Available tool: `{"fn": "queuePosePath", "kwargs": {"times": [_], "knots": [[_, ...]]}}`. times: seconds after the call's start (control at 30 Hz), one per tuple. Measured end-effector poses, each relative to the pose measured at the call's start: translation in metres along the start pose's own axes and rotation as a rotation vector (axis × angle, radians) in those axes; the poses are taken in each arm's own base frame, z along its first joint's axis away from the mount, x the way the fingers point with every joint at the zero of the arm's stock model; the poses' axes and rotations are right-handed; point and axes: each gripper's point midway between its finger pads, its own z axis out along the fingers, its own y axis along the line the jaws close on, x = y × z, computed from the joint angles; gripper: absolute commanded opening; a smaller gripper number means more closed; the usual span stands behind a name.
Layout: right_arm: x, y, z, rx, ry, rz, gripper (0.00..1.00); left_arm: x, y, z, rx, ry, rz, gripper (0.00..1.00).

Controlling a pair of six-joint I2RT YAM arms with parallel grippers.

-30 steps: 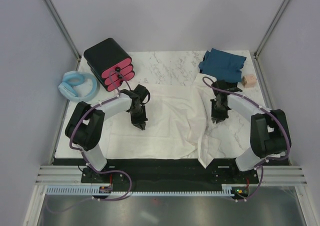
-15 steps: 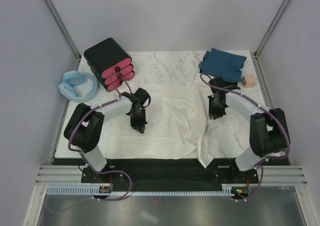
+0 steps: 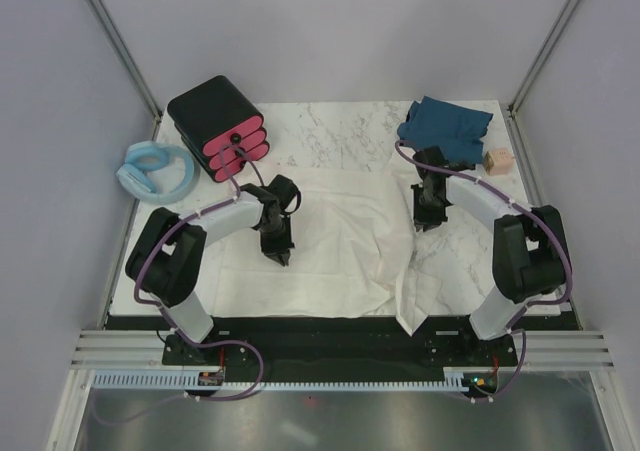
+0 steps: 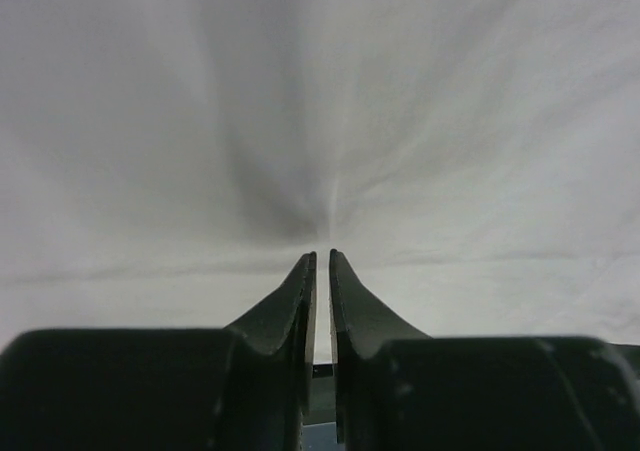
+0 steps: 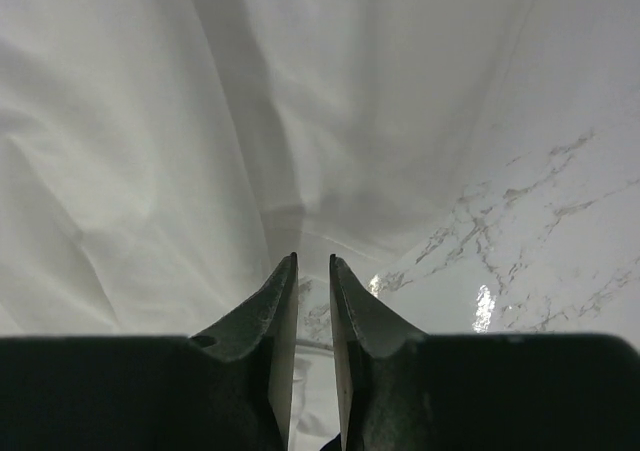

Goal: Fold and stack the t-shirts

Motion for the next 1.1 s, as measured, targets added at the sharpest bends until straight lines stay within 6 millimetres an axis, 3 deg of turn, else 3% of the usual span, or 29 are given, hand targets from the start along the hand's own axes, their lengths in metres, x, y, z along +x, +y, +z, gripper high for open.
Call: {"fn": "queuePosePath", "kwargs": {"times": [0.2, 0.23, 0.27, 0.33, 0.87, 1.1], "knots": [[0.022, -0.005, 0.024, 0.039, 0.073, -0.020, 0.23, 0.006, 0.001, 0.010, -0.023, 0.033, 0.010, 0.16], [0.025, -0.007, 0.028, 0.047, 0.085, -0.023, 0.20, 0.008, 0.001, 0.013, -0.029, 0.054, 0.010, 0.14], [0.028, -0.008, 0.034, 0.055, 0.097, -0.025, 0.14, 0.008, 0.001, 0.014, -0.034, 0.063, 0.009, 0.05], [0.027, -0.008, 0.036, 0.065, 0.101, -0.033, 0.00, 0.008, -0.001, 0.014, -0.039, 0.080, 0.008, 0.02], [0.024, -0.017, 0.038, 0.153, 0.138, -0.043, 0.00, 0.008, -0.001, 0.015, -0.012, 0.142, -0.038, 0.02], [0.016, -0.047, 0.039, 0.212, 0.175, 0.027, 0.00, 0.005, 0.003, 0.014, 0.025, 0.185, -0.097, 0.02]]}}
